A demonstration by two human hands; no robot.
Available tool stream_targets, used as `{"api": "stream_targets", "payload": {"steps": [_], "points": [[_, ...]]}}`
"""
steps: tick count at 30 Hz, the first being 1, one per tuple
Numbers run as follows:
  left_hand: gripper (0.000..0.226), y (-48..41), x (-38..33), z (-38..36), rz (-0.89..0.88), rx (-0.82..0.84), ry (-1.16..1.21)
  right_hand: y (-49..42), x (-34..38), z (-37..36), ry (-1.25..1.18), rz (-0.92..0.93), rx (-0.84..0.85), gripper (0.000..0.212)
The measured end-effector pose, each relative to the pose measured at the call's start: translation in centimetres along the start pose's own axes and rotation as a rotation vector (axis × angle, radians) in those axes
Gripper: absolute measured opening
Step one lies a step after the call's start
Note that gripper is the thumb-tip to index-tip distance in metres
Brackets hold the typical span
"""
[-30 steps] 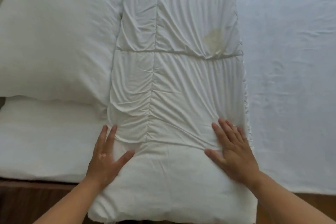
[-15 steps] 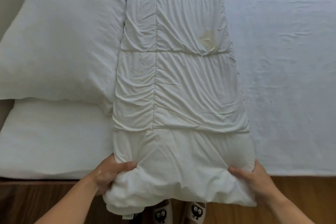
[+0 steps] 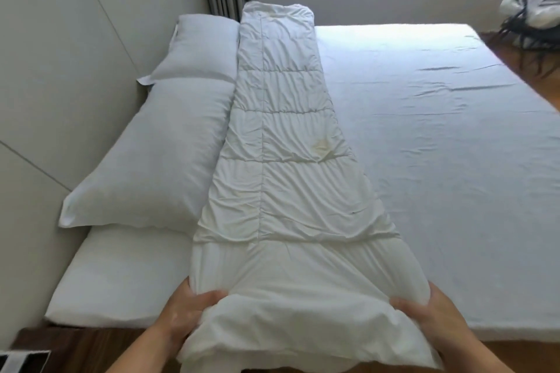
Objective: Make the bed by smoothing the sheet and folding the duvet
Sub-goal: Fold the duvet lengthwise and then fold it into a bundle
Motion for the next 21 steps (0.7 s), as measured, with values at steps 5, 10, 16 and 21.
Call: {"api": "stream_targets", "payload": {"steps": [5,10,16,21], "points": [[0.055,10.1,-3.1,-0.9,-0.069,-0.038,-0.033,6.6,2.9,6.8,0.020,0.073,-0.005,0.060],[0.058,19.8,-2.5,-1.0,-0.107,-0.041,-0.048,14.9,3.1,11.2,0.040,0.125,0.018,0.061],[0.074,28.4,2.5,-0.9,-0.123,0.005,-0.026,25.3,0.8,13.7,0.059,0.186,0.133,0.032],[0.110,33.8,8.0,0.0,-0.164,0.027,-0.074,31.1,-2.3,15.2,0.048,0.202,0.185,0.036]]}}
Point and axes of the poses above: each hand's wrist, its own y-axis away from the middle knuckle, its own z-axis out of the back of the hand, x = y × z, the point moved 4 cm from there along -y, towards the middle knuckle, and after that the axes turned 5 degrees about z, right-handed, at the moved point
